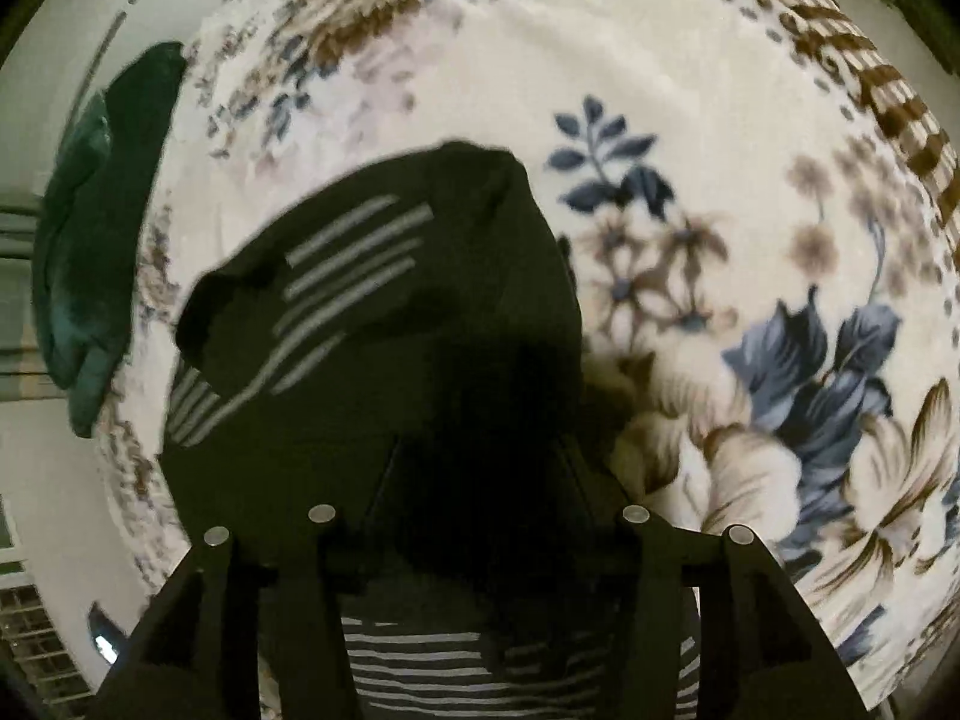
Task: Fold small clothes
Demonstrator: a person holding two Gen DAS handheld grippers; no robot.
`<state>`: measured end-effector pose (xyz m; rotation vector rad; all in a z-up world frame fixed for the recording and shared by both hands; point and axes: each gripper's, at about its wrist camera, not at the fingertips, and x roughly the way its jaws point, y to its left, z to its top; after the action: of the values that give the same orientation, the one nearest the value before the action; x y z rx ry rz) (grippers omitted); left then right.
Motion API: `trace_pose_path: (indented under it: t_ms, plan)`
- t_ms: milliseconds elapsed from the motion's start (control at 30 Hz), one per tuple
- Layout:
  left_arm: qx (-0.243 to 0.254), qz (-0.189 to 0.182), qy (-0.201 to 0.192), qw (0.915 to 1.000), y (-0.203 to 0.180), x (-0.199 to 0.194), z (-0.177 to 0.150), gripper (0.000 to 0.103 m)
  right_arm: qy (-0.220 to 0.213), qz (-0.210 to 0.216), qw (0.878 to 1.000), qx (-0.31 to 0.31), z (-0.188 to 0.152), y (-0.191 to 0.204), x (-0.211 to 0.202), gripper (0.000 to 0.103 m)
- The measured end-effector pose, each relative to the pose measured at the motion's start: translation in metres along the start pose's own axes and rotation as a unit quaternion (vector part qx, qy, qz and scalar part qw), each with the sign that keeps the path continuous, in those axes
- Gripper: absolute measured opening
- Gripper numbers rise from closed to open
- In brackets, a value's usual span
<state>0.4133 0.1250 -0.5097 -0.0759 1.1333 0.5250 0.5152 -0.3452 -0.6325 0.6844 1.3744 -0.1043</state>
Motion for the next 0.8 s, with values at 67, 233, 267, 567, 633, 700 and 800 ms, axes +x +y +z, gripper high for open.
trace_pose_path:
  t_ms: [67, 233, 267, 567, 633, 700, 800]
  plan:
    - [0.000, 0.003, 0.002, 1.0000, 0.003, 0.000, -0.005, 0.088, -0.016, -0.020, 1.000, -0.010, -0.007, 0.007, 0.000, 0.013]
    - [0.002, 0.002, -0.001, 1.0000, 0.005, -0.001, -0.009, 0.088, -0.041, -0.040, 0.998, -0.027, -0.019, 0.014, -0.018, 0.001]
    - [0.003, 0.001, -0.001, 1.0000, 0.005, -0.001, -0.009, 0.088, -0.043, -0.036, 0.998, -0.025, -0.020, 0.013, -0.024, 0.001]
    - [-0.009, -0.006, -0.007, 0.9999, 0.012, -0.005, -0.004, 0.088, -0.032, 0.001, 0.999, 0.019, -0.020, 0.002, -0.057, 0.001]
    - [-0.012, -0.008, -0.007, 0.9999, 0.016, -0.004, -0.004, 0.088, -0.026, 0.003, 0.999, 0.033, -0.020, -0.005, -0.058, 0.001]
    - [-0.013, -0.006, -0.004, 0.9999, 0.018, -0.002, -0.004, 0.088, -0.013, -0.025, 0.999, 0.018, -0.017, -0.007, -0.049, 0.001]
    - [-0.018, -0.011, 0.003, 0.9998, 0.023, 0.002, -0.004, 0.088, 0.021, -0.092, 0.995, -0.022, -0.014, -0.006, -0.023, 0.005]
